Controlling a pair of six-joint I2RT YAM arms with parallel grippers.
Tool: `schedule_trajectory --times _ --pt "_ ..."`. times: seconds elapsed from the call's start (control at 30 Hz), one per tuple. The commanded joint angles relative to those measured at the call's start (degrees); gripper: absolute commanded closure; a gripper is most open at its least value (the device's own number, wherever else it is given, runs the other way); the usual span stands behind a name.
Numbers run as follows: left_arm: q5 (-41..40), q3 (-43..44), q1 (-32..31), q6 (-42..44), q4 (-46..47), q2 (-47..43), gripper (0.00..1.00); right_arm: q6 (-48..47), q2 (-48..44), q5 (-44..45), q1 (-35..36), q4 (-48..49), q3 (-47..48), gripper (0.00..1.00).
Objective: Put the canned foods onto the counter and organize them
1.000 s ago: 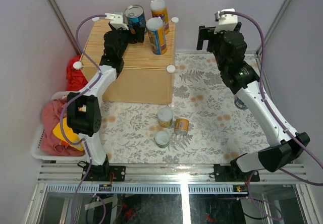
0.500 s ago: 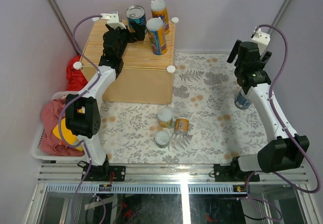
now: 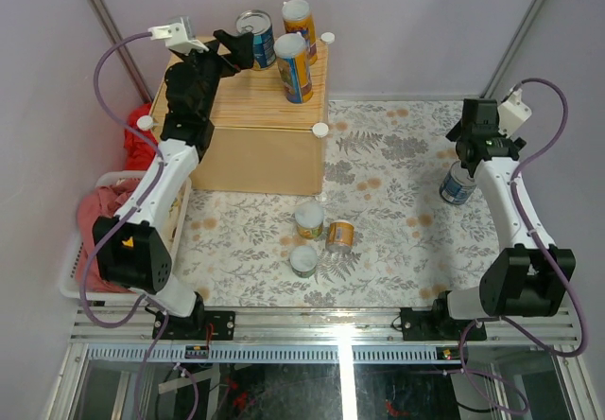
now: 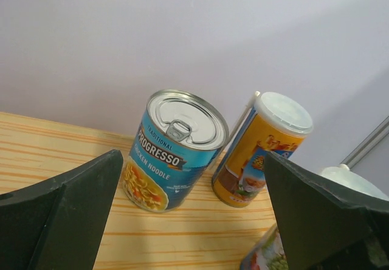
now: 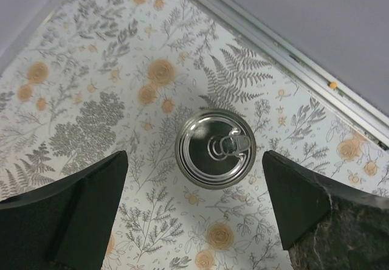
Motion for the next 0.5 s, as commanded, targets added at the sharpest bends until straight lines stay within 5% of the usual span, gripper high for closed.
schedule_trajectory --times 0.0,0.47 --pt "-1.89 -2.49 -0.56 -3.57 -2.93 -3.43 0.0 4.79 1.99 -1.27 -1.25 -2.48 -0.79 0.01" --pt "-1.89 -8.0 -1.0 -5.3 -6.33 -11.84 0.0 5.04 6.99 -4.06 -2.35 0.76 -4.83 0.01"
